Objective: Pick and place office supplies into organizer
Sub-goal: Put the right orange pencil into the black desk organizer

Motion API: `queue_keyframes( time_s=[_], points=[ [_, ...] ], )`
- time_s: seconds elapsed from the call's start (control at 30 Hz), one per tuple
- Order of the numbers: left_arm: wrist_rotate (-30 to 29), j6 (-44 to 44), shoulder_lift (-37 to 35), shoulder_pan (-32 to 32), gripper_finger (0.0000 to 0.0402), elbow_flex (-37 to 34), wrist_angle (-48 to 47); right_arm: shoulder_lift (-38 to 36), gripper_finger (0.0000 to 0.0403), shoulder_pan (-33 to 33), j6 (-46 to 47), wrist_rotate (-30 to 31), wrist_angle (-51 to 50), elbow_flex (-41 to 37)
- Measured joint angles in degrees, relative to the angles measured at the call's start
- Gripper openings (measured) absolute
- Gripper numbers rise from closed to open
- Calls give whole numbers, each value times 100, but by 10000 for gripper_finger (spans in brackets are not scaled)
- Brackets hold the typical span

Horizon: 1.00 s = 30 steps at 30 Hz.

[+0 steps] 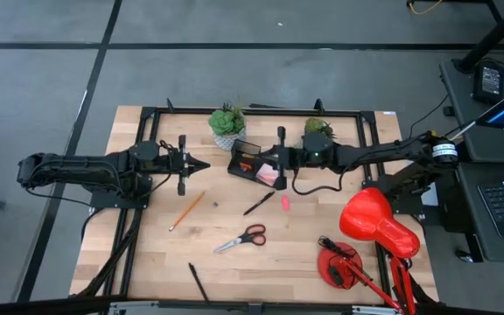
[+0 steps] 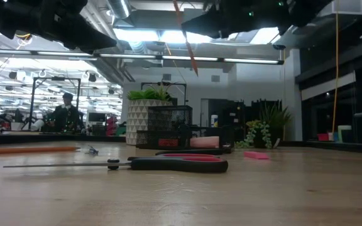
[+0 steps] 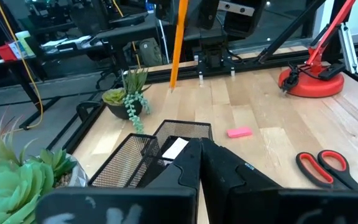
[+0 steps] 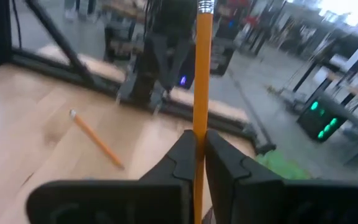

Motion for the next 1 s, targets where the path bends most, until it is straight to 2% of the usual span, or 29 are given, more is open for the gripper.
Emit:
queue_keyframes(
  time_s=[0.23, 0.67, 0.8, 1.0],
  points=[
    [0, -2, 0, 0, 3, 0, 0, -2, 26, 0, 281, -7, 1296, -548],
    [-2, -15, 0, 0, 1, 0, 0, 23, 26, -177, 675, 4, 1588, -595],
    [-2, -65, 0, 0, 3, 0, 0, 289, 26, -316, 904, 11, 1936, -595],
    [-2, -126, 0, -1, 2, 0, 0, 961, 26, -488, 907, 9, 3221, -593]
  ],
)
